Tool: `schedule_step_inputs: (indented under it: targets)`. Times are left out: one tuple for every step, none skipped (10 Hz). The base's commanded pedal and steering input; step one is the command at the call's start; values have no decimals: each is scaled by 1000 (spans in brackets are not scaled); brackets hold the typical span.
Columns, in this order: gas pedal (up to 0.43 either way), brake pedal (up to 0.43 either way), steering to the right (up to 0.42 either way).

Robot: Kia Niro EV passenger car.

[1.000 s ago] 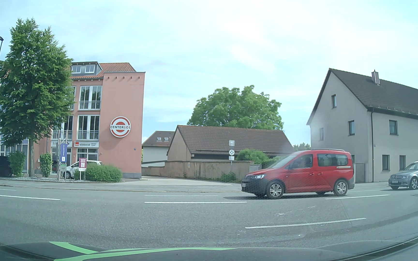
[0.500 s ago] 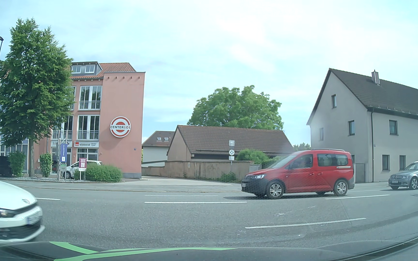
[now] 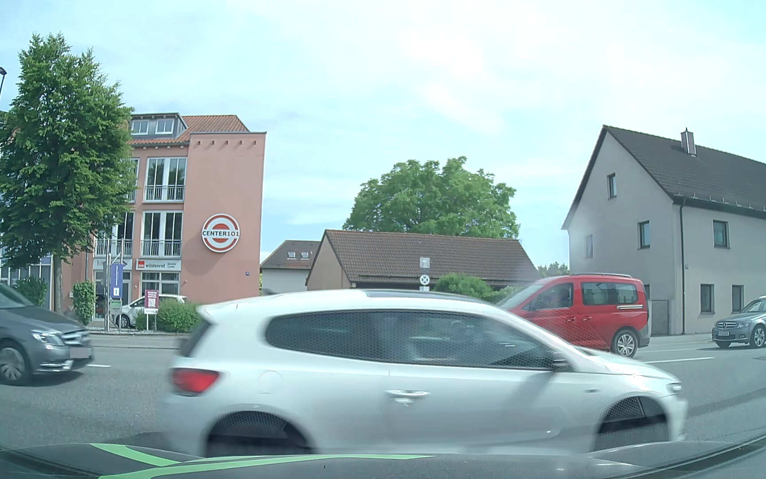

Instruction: Follow the waypoints while adhering to traffic rules and regulations

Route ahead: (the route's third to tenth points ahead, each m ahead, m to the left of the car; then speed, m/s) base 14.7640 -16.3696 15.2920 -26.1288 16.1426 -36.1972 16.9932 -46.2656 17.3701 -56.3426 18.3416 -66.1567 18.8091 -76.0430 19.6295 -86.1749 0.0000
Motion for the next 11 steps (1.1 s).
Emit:
schedule_step_inputs:
  targets:
    - [0, 287, 241]
    - [0, 287, 241]
    - [0, 287, 241]
    - [0, 287, 241]
    - [0, 287, 241]
    - [0, 287, 242]
    - [0, 287, 241]
    - [0, 287, 241]
    - [0, 287, 241]
    - [0, 287, 241]
    - [0, 287, 241]
